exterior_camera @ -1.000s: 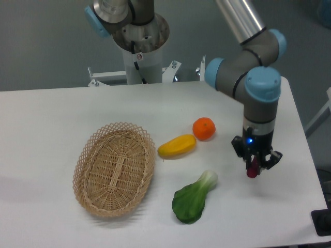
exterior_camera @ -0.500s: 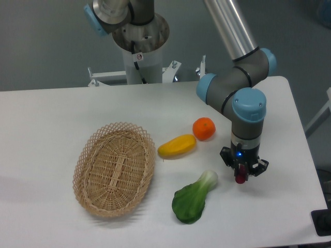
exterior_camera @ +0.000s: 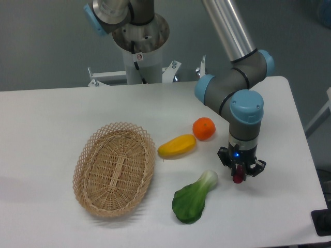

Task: Place the sweet potato on the table
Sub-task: 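Open the gripper to release the sweet potato and lift away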

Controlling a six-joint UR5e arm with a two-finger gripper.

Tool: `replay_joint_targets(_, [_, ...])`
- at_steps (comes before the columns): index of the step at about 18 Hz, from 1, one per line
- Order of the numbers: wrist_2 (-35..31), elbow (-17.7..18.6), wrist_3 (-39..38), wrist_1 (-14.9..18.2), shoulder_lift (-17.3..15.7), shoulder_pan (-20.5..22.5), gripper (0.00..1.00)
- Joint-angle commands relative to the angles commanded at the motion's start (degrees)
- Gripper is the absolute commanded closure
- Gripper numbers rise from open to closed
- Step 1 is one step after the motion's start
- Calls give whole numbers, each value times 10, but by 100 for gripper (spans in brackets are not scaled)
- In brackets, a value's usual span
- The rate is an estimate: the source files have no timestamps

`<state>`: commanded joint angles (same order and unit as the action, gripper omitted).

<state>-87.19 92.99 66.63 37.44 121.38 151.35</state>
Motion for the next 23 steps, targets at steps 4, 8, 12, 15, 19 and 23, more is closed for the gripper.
replay_joint_targets(4, [-1, -31, -86, 1, -13, -1, 0])
replay_joint_targets(8, [-13, -46, -99, 8, -47, 0, 0])
replay_joint_targets(12, [-15, -74, -80, 13, -65, 1, 0])
replay_joint_targets(15, [-15, -101, -37, 67, -82, 8, 0])
replay_joint_targets(19, [-15, -121, 80, 154, -105, 46, 0])
replay_joint_targets(23, [-11, -125, 255, 207, -125, 90, 0])
